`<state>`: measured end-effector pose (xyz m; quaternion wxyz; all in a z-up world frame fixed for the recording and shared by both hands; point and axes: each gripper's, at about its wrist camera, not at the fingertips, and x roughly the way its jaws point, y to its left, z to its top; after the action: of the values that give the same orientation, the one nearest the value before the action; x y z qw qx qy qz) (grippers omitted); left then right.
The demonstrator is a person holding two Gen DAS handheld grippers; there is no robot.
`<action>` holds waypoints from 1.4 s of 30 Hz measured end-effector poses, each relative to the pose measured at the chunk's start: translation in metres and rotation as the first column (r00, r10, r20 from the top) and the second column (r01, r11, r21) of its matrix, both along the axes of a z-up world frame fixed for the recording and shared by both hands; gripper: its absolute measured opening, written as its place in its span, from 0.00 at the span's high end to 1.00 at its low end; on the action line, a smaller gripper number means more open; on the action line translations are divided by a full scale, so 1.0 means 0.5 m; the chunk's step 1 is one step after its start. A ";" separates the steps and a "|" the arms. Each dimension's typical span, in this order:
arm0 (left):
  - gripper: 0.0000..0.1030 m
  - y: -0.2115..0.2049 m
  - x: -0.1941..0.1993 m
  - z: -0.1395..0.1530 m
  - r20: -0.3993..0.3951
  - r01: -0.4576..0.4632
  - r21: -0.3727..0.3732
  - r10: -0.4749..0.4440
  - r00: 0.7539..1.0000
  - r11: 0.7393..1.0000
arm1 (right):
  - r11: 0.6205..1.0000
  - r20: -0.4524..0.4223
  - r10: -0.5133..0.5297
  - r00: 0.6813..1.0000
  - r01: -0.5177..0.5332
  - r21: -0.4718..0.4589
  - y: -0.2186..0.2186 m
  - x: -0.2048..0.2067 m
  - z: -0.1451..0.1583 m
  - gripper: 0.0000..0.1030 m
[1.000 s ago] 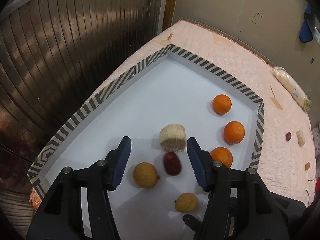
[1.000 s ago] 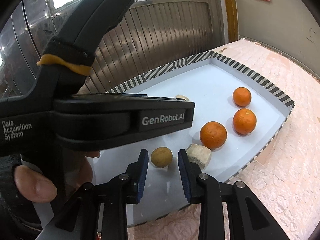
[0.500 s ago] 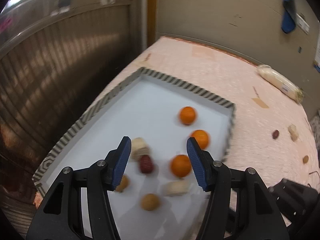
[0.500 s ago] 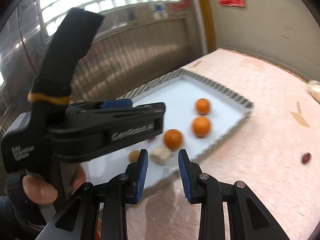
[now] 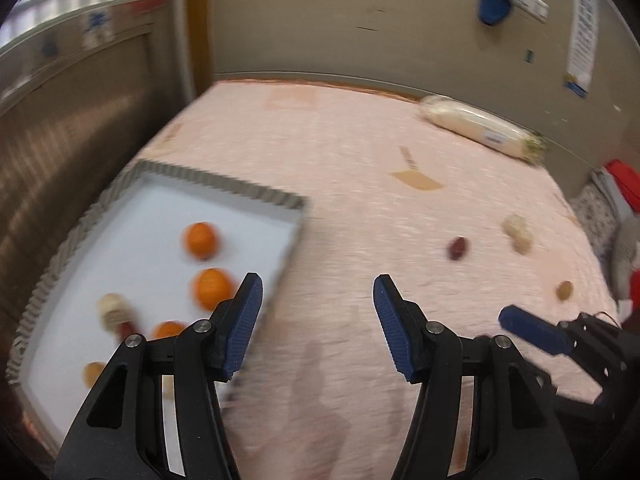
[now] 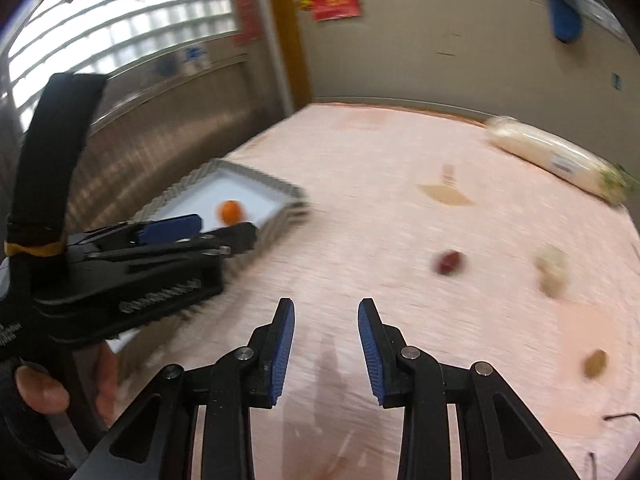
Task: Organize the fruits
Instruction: 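Move both open tools back toward the remaining date and brown fruit, then grasp the second red date with the left tool while the right tool grasps a brown fruit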
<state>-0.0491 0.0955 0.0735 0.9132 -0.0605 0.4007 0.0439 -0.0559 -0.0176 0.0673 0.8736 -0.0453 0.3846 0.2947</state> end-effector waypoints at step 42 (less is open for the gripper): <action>0.44 -0.220 0.228 -0.106 -0.145 0.313 -0.011 -0.311 0.939 0.950 | 0.932 -0.098 -0.327 0.940 0.304 -0.196 -0.383 0.124 -0.086 0.71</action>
<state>0.0647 -0.0146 0.0205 0.8774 0.0127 0.4702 -0.0944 0.0063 -0.2092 0.0244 0.8754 -0.0418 0.4672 0.1171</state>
